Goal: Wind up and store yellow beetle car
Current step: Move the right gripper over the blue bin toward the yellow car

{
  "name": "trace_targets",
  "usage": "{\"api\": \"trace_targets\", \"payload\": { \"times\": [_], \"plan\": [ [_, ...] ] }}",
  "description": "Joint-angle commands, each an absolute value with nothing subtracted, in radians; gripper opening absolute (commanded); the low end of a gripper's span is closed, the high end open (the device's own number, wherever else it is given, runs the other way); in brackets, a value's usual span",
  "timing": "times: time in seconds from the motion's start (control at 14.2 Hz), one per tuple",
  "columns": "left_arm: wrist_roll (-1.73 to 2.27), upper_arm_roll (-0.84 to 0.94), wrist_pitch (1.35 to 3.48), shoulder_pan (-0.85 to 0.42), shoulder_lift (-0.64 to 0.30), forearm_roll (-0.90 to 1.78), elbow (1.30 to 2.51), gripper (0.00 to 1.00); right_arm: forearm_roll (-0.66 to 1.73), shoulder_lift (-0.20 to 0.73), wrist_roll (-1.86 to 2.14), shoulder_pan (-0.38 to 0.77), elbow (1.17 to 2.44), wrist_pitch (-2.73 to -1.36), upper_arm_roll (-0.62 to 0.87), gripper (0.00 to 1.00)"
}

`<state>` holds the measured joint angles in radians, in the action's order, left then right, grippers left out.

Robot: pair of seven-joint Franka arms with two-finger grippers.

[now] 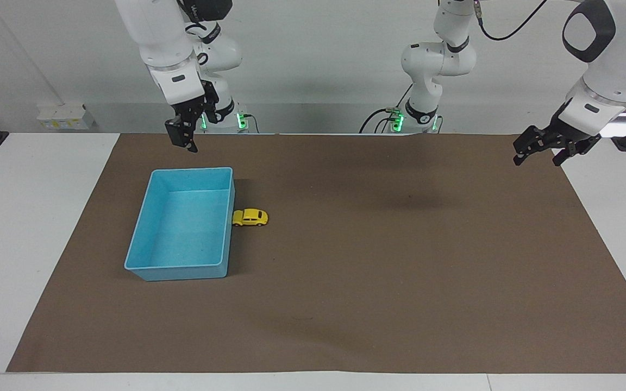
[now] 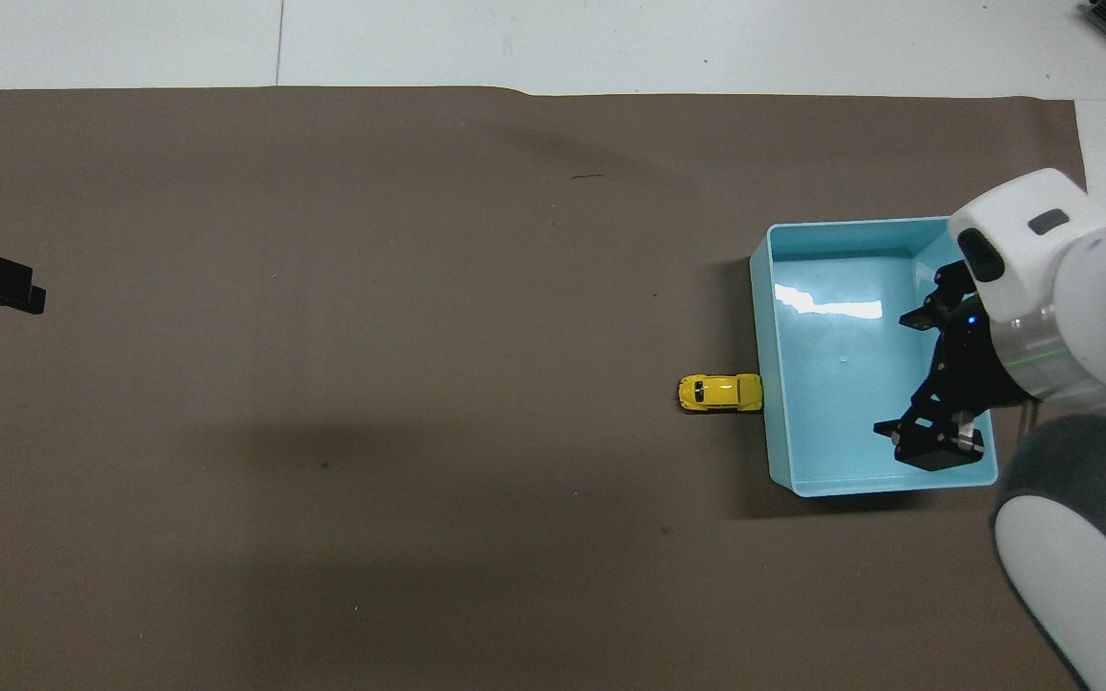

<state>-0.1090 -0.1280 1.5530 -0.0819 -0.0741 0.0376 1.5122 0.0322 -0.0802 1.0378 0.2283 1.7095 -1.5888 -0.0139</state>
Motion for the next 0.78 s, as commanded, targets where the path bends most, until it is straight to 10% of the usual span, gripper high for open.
{"api": "trace_targets", "payload": {
  "times": [0.0, 0.71],
  "plan": [
    [-0.103, -0.103, 1.543, -0.074, -0.051, 0.015, 1.529, 1.00, 0.011, -0.100, 1.098, 0.253, 1.796, -1.667, -0.014, 1.00],
    [-0.103, -0.113, 1.546, -0.075, -0.051, 0.015, 1.529, 1.00, -0.001, -0.034, 1.250, 0.298, 1.998, -1.934, -0.012, 1.00]
  ]
}}
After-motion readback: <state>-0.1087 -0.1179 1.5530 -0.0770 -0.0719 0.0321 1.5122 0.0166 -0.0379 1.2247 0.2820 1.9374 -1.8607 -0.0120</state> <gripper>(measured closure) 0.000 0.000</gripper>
